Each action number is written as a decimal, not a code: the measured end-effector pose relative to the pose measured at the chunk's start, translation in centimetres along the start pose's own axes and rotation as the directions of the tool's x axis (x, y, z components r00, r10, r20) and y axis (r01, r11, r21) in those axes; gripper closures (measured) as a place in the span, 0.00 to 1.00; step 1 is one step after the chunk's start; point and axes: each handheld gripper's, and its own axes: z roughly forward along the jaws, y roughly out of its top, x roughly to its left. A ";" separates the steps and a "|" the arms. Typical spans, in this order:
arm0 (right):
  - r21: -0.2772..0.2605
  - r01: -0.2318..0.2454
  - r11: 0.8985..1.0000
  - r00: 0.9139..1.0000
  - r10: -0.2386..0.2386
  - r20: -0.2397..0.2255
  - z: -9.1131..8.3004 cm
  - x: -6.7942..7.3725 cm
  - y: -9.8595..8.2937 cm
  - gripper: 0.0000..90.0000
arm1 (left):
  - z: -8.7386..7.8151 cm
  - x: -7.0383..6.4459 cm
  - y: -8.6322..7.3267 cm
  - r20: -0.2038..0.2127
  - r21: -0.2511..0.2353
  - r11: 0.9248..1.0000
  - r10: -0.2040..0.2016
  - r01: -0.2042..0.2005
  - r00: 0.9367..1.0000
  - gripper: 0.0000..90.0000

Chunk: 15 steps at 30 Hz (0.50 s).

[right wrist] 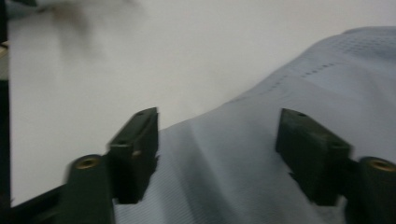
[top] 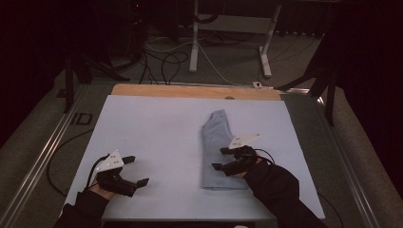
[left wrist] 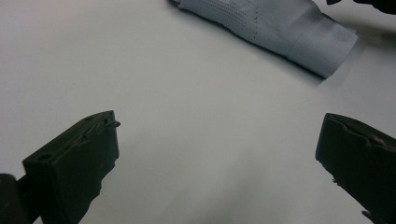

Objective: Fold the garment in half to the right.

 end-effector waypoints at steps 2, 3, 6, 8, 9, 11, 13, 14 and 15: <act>0.005 -0.016 1.000 1.000 0.016 0.011 0.0 -0.2 0.0 0.19 | 0.0 0.0 0.0 -0.006 0.008 1.000 0.005 -0.005 1.000 0.00; 0.007 -0.027 1.000 1.000 0.027 0.013 0.0 -0.3 0.1 0.14 | 0.0 0.0 0.0 -0.010 0.012 1.000 0.005 -0.005 1.000 0.00; -0.003 -0.048 0.999 0.999 0.048 -0.013 -0.1 -0.8 0.1 0.10 | 0.0 0.0 0.0 -0.005 0.008 1.000 0.002 -0.002 1.000 0.00; -0.009 -0.047 0.999 0.999 0.047 -0.012 -0.1 -0.9 0.1 0.10 | 0.0 0.0 0.0 -0.002 0.005 1.000 0.001 -0.001 1.000 0.00; -0.010 -0.045 0.999 0.999 0.045 -0.019 -0.2 -1.0 0.1 0.10 | 0.0 0.0 0.0 -0.001 0.004 1.000 0.000 0.000 1.000 0.00; -0.012 -0.040 0.999 0.999 0.040 -0.021 -0.2 -1.1 0.2 0.10 | 0.0 -0.1 0.1 0.001 0.005 1.000 0.004 -0.004 1.000 0.00; -0.008 -0.034 0.999 0.999 0.034 -0.017 -0.3 -1.1 0.3 0.10 | 0.0 -0.1 0.1 0.003 0.005 1.000 0.005 -0.005 1.000 0.00; -0.006 -0.031 0.999 0.999 0.031 -0.021 -0.3 -1.1 0.3 0.10 | 0.1 -0.1 0.1 0.003 0.005 1.000 0.003 -0.003 1.000 0.00; -0.009 -0.026 1.000 0.999 0.026 -0.018 -0.3 -1.1 0.4 0.10 | 0.1 -0.1 0.1 0.003 0.005 1.000 0.002 -0.002 1.000 0.00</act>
